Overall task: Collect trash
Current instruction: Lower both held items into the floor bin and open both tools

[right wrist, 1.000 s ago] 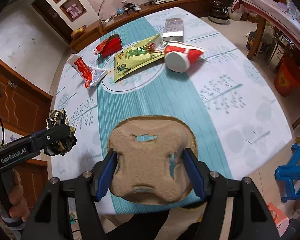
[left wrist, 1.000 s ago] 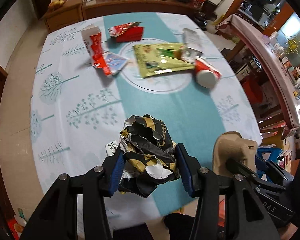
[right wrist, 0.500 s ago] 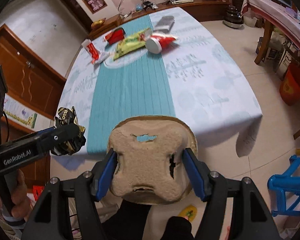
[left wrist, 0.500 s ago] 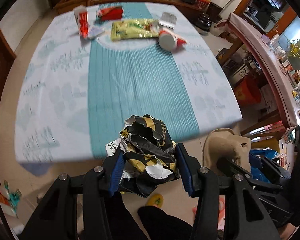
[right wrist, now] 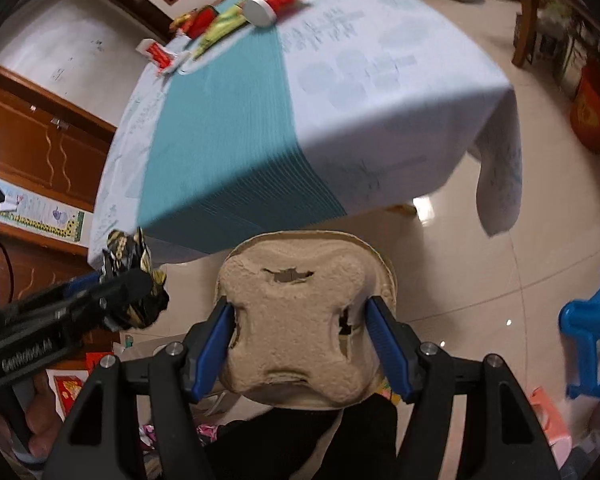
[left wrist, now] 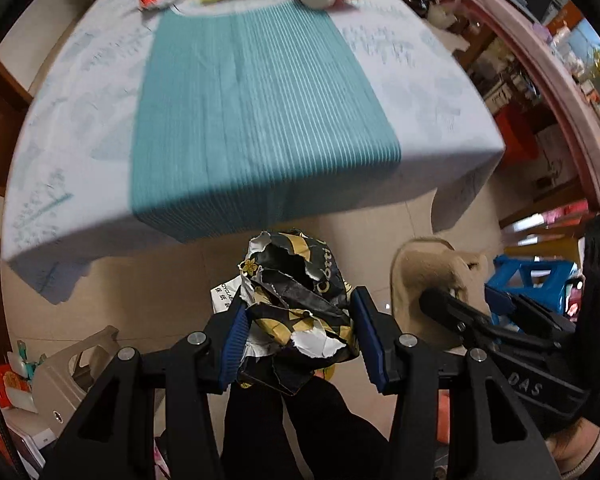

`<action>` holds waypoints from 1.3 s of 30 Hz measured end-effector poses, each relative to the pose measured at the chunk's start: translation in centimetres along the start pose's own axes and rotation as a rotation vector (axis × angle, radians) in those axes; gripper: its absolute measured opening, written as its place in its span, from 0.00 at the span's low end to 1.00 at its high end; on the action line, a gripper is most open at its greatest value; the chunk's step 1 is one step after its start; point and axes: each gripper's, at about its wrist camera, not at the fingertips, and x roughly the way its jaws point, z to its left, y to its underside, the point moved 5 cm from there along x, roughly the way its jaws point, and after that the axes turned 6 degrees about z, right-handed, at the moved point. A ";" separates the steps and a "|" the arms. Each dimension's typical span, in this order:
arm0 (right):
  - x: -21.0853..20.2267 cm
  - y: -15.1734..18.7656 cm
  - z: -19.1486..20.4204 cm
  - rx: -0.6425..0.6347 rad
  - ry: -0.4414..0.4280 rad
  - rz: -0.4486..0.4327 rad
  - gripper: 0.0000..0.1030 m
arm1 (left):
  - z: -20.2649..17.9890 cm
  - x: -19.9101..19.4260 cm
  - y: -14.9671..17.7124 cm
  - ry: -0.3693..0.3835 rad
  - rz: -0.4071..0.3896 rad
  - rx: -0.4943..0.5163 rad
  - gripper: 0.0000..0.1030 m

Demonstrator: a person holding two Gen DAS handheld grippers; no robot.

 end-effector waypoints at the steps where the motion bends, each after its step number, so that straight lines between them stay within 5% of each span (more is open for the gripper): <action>1: 1.1 0.2 -0.7 0.019 -0.005 0.005 0.65 | -0.2 1.2 0.2 0.006 0.011 0.004 0.47; 17: 21.6 3.4 -7.8 0.181 0.010 0.116 0.65 | 3.4 21.3 2.9 0.005 0.046 -0.018 0.48; 23: 27.8 3.0 -8.5 0.172 0.037 0.131 0.65 | 4.7 25.3 1.7 0.022 0.013 0.003 0.50; 32: 32.8 2.7 -10.4 0.204 0.054 0.138 0.72 | 6.1 29.1 0.4 -0.006 0.003 0.014 0.93; 34: 33.0 2.7 -10.8 0.207 0.071 0.131 0.82 | 6.6 29.4 0.6 -0.020 -0.001 0.020 0.95; 39: 32.8 2.7 -11.2 0.221 0.088 0.108 0.83 | 7.1 28.7 0.5 -0.036 -0.031 0.037 0.95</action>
